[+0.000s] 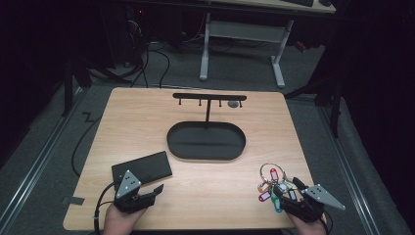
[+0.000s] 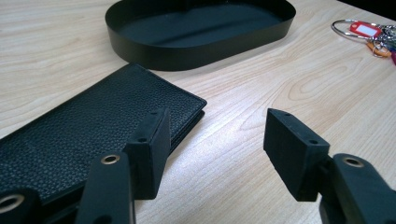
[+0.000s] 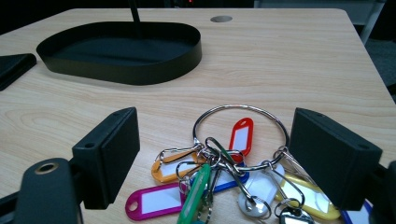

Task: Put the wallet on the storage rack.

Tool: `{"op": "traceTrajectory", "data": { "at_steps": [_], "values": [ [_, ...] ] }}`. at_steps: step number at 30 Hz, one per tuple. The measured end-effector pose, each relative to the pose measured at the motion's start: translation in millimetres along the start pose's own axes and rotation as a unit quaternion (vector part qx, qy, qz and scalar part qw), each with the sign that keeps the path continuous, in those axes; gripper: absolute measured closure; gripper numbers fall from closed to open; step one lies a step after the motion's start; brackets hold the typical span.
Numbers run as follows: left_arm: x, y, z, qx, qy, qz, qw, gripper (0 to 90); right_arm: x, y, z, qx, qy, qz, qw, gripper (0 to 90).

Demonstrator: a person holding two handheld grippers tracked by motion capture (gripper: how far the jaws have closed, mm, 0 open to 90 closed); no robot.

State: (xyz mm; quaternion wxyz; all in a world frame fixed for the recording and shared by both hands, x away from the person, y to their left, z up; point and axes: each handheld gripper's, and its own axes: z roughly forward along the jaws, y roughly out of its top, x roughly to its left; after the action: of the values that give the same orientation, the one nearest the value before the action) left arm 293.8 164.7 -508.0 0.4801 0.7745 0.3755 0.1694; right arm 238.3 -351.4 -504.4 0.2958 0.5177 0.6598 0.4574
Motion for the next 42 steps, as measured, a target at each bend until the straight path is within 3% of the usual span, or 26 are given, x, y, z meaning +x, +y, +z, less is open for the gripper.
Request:
{"op": "traceTrajectory", "data": {
  "at_steps": [13,18,23,25,26,31,32,35,36,38,39,40,42],
  "values": [
    [10.0,1.1,-1.7,-0.002,0.002,-0.011,0.9999,42.0,-1.2,-2.2,-0.9,0.003,0.006,-0.012,0.9999,15.5],
    [20.3,2.2,-5.7,-0.003,0.017,-0.008,0.9998,42.2,-0.9,-2.3,0.1,0.007,0.007,-0.014,0.9998,15.4],
    [37.5,1.2,-6.4,0.004,0.018,-0.010,0.9998,42.1,-0.2,-2.4,-0.1,0.006,0.011,-0.018,0.9998,15.4],
    [48.4,-0.1,-8.1,0.003,0.022,-0.023,0.9995,41.8,-0.6,-3.0,0.3,0.007,0.014,-0.015,0.9998,15.5],
    [59.3,-1.0,-11.6,-0.004,0.031,-0.040,0.9987,41.9,-1.0,-3.2,0.4,0.007,0.014,-0.015,0.9998,15.5],
    [79.5,-3.3,-17.6,-0.010,0.059,-0.061,0.9964,42.2,-1.4,-4.1,1.4,0.009,0.015,-0.014,0.9997,15.5],
    [87.6,-4.1,-19.2,-0.003,0.078,-0.057,0.9953,42.2,-0.8,-4.4,1.4,0.011,0.016,-0.013,0.9997,15.5],
    [96.2,-4.5,-20.1,0.004,0.090,-0.052,0.9946,42.7,-0.5,-4.4,1.2,0.011,0.015,-0.014,0.9997,15.6],
    [106.5,-4.3,-17.8,0.019,0.099,-0.049,0.9937,44.1,-0.2,-4.1,1.1,0.011,0.015,-0.015,0.9997,15.6],
    [111.7,-4.0,-15.6,0.030,0.107,-0.047,0.9928,43.8,-0.1,-4.1,1.4,0.010,0.014,-0.015,0.9997,15.7],
    [117.0,-3.6,-13.5,0.038,0.109,-0.050,0.9920,43.5,-0.1,-4.1,1.9,0.010,0.014,-0.015,0.9997,15.7],
    [126.4,-3.1,-10.6,0.046,0.105,-0.070,0.9909,41.9,-0.1,-4.2,3.4,0.011,0.015,-0.014,0.9997,15.8],
    [129.8,-3.1,-9.9,0.047,0.105,-0.078,0.9902,41.0,0.1,-4.5,3.7,0.013,0.013,-0.012,0.9998,15.7]
  ]
}}
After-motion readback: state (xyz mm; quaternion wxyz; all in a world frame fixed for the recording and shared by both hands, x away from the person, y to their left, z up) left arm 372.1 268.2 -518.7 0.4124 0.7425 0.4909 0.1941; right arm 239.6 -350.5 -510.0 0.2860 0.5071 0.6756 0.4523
